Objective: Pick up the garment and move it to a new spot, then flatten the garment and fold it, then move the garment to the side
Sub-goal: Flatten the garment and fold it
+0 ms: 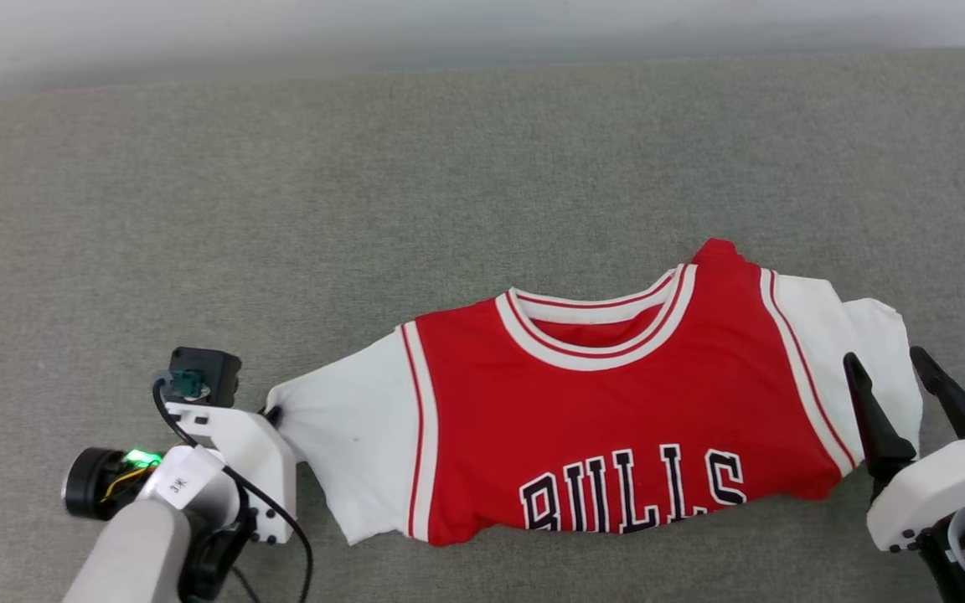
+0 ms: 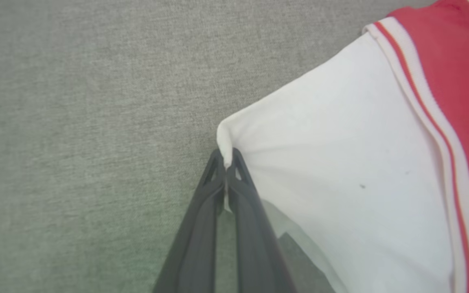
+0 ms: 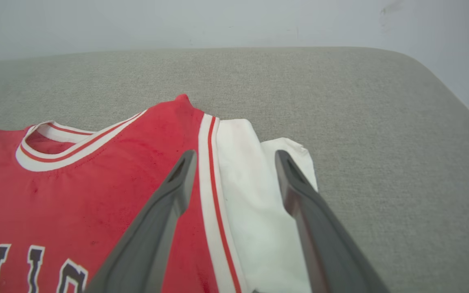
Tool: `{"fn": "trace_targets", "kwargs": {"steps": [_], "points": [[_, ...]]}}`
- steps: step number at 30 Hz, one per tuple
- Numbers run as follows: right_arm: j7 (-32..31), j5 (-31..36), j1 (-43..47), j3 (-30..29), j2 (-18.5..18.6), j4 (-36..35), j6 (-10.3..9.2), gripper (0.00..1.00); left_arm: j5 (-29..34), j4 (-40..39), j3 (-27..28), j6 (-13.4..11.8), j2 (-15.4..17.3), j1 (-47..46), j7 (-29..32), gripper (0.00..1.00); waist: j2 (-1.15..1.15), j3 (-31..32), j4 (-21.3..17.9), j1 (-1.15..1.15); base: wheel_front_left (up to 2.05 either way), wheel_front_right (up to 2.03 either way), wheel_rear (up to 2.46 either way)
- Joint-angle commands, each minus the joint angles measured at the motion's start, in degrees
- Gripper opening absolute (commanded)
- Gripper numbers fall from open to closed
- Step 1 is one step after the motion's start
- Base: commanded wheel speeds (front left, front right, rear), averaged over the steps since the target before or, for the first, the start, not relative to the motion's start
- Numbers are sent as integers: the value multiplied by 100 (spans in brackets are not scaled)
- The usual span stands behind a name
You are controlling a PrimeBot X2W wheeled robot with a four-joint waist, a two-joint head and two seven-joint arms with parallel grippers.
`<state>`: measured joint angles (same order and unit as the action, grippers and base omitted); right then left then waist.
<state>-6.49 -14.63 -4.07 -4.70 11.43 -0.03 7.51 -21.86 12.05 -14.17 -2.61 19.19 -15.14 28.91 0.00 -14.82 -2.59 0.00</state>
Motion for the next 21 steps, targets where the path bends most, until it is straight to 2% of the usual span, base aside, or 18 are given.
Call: {"fn": "trace_targets", "kwargs": {"steps": [1, 8, 18, 21], "points": [[-146, 8, 36, 3, 108, -5, -4, 100, -19, -89, 93, -74, 86, 136, -79, 0, 0, 131, 81, 0, 0, 0, 0], [-1513, -46, -161, -60, 546, -49, -4, 100, -323, -1412, 346, -138, 172, 583, -56, 0, 0, 335, 266, 0, 0, 0, 0], [-4154, -148, -1147, -323, 1188, 239, -6, 100, -603, -3212, 203, -275, 237, 1183, 670, 0, 0, 29, 587, 0, 0, 0, 0], [-4716, -154, -1440, -383, 1295, 315, -5, 100, -659, -3582, 165, -297, 257, 1232, 854, 0, 0, -124, 685, 0, 0, 0, 0]]}}
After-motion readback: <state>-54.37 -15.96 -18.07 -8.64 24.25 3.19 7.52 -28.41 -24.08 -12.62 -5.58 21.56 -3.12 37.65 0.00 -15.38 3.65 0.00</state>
